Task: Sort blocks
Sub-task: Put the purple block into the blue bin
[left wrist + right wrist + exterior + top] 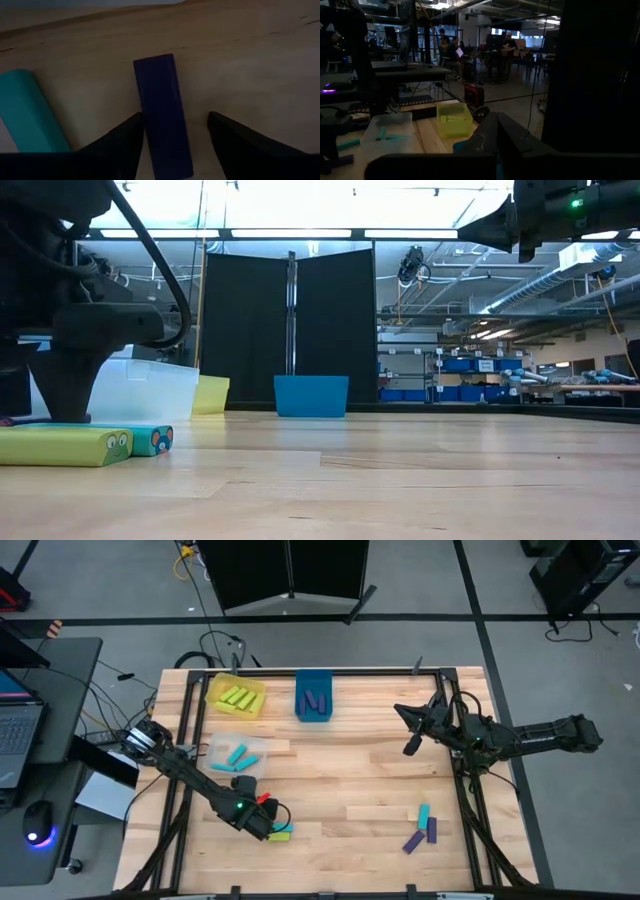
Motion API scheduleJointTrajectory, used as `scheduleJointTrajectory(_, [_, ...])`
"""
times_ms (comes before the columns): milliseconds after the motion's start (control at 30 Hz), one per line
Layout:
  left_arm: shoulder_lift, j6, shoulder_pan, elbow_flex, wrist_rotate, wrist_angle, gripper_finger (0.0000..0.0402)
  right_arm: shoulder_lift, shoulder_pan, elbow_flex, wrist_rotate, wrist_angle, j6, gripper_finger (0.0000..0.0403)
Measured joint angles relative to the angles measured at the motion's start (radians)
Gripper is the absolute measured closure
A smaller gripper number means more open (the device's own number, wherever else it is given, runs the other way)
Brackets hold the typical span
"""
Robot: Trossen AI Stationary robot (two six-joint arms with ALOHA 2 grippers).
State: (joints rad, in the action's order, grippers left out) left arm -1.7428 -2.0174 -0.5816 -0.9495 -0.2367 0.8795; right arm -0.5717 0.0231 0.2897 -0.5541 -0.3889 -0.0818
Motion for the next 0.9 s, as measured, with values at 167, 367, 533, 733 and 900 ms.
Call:
scheduleJointTrajectory(167, [-0.001, 0.026, 0.0, 0.001, -0.003, -0.011, 0.0219, 0.0, 0.0, 0.0, 0.0, 0.0, 0.0, 0.039])
scheduleJointTrajectory(367, [-0.001, 0.078, 0.0, 0.001, -0.012, -0.018, 0.0295, 0.0, 0.0, 0.0, 0.0, 0.0, 0.0, 0.0389])
scheduleJointTrajectory(533, [-0.003, 0.109, 0.0, -0.008, -0.021, -0.01, 0.0296, 0.0, 0.0, 0.0, 0.0, 0.0, 0.0, 0.039])
scheduleJointTrajectory(733, [-0.009, 0.184, -0.006, -0.111, -0.081, 0.044, 0.0296, 0.0, 0.0, 0.0, 0.0, -0.003, 0.0, 0.039])
scheduleJointTrajectory(900, [-0.008, 0.243, 0.003, -0.224, -0.152, 0.124, 0.0296, 0.0, -0.001, 0.0, 0.0, -0.015, 0.0, 0.039])
